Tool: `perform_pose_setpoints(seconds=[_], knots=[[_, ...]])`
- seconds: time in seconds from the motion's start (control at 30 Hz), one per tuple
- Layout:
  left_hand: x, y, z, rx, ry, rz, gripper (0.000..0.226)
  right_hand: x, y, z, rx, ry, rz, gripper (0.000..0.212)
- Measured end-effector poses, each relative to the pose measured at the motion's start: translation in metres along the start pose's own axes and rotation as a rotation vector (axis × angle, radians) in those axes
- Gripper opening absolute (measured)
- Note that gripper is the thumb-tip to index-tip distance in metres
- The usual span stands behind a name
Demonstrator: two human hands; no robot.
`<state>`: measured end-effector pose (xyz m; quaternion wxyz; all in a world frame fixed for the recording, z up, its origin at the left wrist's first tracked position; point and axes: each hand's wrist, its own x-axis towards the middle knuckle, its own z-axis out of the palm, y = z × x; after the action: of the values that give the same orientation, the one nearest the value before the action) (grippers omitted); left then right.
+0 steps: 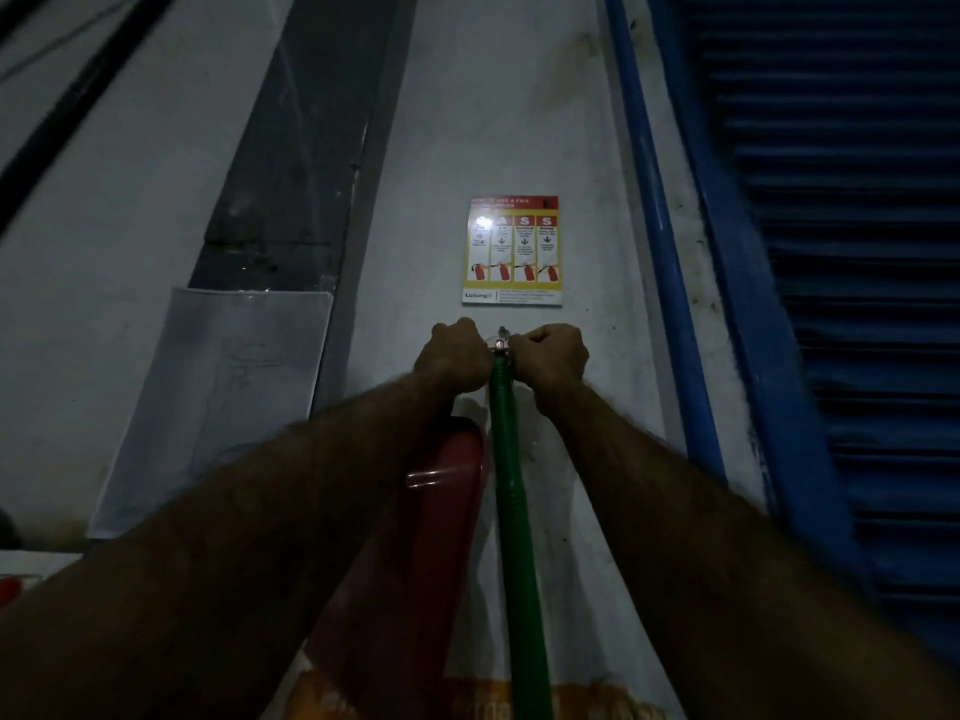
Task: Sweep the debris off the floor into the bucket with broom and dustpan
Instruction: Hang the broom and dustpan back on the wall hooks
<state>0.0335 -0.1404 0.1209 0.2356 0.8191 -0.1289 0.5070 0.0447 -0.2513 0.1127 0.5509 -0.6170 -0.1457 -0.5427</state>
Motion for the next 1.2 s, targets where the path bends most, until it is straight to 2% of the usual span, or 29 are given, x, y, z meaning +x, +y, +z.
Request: perform_pose_setpoints(seconds=[0.1,0.27,0.4,0.53,0.67,0.7,0.8,0.87,0.93,1.0,1.2], knots=[[-0.001,-0.005,0.004,0.012,-0.031,-0.017,0.019,-0.002,0.008,0.003,0.009,-0.012,0.064,0.015],[-0.012,-0.013,0.007,-0.006,-0.082,0.002,0.028,-0.019,0.012,-0.006,0.234,-0.002,0.178,0.012],[-0.027,-0.009,0.0,-0.013,-0.112,0.043,0.025,-0.034,0.006,-0.011,0.09,0.003,0.03,0.01],[-0.031,-0.007,-0.012,-0.069,-0.114,0.012,0.03,-0.061,-0.011,-0.011,-0.006,-0.138,-0.081,0.006],[-0.037,-0.001,-0.03,-0.196,-0.197,-0.146,0.057,-0.071,-0.024,-0.016,-0.004,-0.284,0.086,0.023],[-0.039,0.0,-0.035,-0.228,-0.224,-0.166,0.055,-0.072,-0.029,-0.021,0.026,-0.337,0.148,0.023],[-0.036,0.0,-0.043,-0.392,-0.289,-0.176,0.025,-0.082,-0.044,-0.035,0.063,-0.591,0.304,0.022],[-0.042,0.004,-0.047,-0.513,-0.305,-0.19,0.013,-0.087,-0.046,-0.037,-0.01,-0.72,0.282,0.02],[-0.045,0.01,-0.047,-0.638,-0.295,-0.211,0.013,-0.088,-0.046,-0.039,-0.053,-0.737,0.203,0.014],[-0.045,0.013,-0.046,-0.726,-0.292,-0.193,0.023,-0.089,-0.046,-0.043,-0.09,-0.731,0.156,0.009],[-0.046,0.004,-0.055,-0.783,-0.397,-0.257,0.026,-0.084,-0.044,-0.045,-0.298,-0.709,0.175,0.01]])
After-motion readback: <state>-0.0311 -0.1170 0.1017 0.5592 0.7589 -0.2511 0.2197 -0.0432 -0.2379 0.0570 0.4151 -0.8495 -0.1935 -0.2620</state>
